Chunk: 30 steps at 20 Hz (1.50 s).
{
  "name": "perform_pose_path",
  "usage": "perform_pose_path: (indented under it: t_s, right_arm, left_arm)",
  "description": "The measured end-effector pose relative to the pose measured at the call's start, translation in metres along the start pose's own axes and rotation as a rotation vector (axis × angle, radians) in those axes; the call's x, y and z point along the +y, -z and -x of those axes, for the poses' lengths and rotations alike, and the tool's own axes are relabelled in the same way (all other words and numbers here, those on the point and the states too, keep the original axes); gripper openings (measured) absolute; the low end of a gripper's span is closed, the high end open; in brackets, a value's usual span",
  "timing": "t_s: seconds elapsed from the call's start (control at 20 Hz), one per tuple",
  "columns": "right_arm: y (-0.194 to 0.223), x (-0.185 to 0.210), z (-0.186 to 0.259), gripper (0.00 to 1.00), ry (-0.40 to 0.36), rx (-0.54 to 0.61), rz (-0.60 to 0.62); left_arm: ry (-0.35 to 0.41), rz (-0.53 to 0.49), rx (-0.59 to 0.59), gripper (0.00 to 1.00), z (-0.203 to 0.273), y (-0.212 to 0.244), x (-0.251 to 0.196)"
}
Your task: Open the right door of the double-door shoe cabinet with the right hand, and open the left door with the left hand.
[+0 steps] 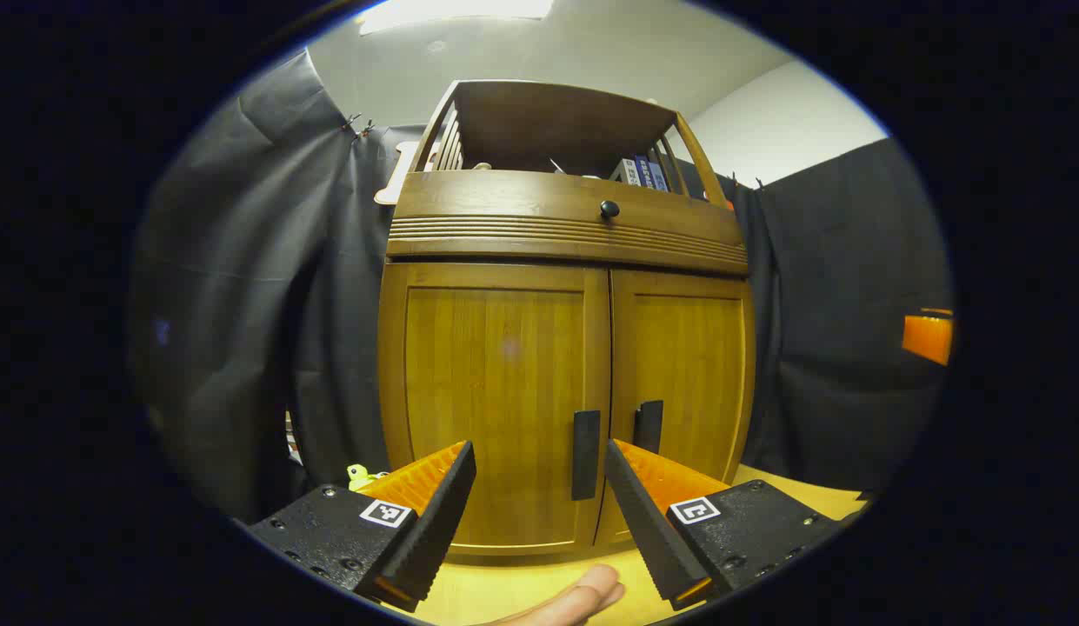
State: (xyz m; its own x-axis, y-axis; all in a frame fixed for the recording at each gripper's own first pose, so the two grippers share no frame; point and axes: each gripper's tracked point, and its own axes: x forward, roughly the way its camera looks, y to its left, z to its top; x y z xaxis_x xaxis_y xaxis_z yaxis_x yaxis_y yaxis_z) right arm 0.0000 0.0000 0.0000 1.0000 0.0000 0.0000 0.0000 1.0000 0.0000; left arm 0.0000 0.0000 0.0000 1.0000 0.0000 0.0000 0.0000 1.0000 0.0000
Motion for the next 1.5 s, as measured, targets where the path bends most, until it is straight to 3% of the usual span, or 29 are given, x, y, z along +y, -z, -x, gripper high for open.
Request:
perform_pose_path:
  t_s: [0.1, 0.25, 0.35, 0.4, 0.45, 0.6, 0.65, 0.85, 0.95, 1.1, 1.4, 1.45, 1.5]
  right_arm:
    - [0.000, 0.002, -0.001, 0.96, -0.027, -0.005, -0.035]
    - [-0.001, -0.014, -0.002, 0.99, 0.007, -0.006, -0.016]
    - [0.002, -0.020, -0.003, 0.96, 0.025, 0.000, -0.009]
    - [0.003, -0.023, -0.004, 0.99, 0.030, 0.005, -0.018]
    - [0.004, -0.022, -0.005, 0.96, 0.024, 0.009, -0.032]
    - [0.007, -0.024, -0.010, 0.99, 0.008, 0.018, -0.061]
    - [0.008, -0.025, -0.012, 0.96, 0.005, 0.022, -0.052]
    - [0.016, -0.024, -0.030, 0.99, 0.009, 0.042, -0.019]
    - [0.019, -0.015, -0.041, 0.96, -0.014, 0.047, -0.024]
    - [0.035, 0.012, -0.067, 0.99, -0.078, 0.080, -0.022]
    - [0.072, 0.051, -0.132, 0.99, -0.106, 0.148, -0.025]
    - [0.078, 0.061, -0.142, 0.96, -0.123, 0.161, -0.043]
    - [0.087, 0.073, -0.153, 1.00, -0.136, 0.178, -0.058]
  left_arm:
    - [-0.001, 0.010, 0.008, 0.93, 0.002, 0.002, -0.001]
    - [-0.014, 0.002, 0.002, 0.93, 0.002, -0.001, 0.001]
    - [-0.024, 0.000, 0.000, 0.93, 0.001, 0.000, 0.003]
    - [-0.028, -0.001, -0.001, 0.93, 0.001, -0.002, 0.003]
    - [-0.031, -0.001, 0.000, 0.93, 0.002, -0.001, 0.004]
    - [-0.033, 0.013, -0.001, 0.92, 0.002, -0.002, 0.004]
    - [-0.036, 0.016, 0.000, 0.93, 0.002, -0.002, 0.005]
    - [-0.056, 0.014, -0.002, 0.92, 0.001, -0.003, 0.007]
    - [-0.065, 0.010, -0.003, 0.90, 0.001, -0.002, 0.009]
    - [-0.125, 0.015, -0.050, 0.89, 0.003, -0.018, 0.018]
    - [-0.118, 0.016, -0.023, 0.90, 0.001, -0.011, 0.031]
    - [-0.121, 0.016, -0.027, 0.92, 0.000, -0.012, 0.036]
    - [-0.120, 0.016, -0.030, 0.89, -0.001, -0.014, 0.037]
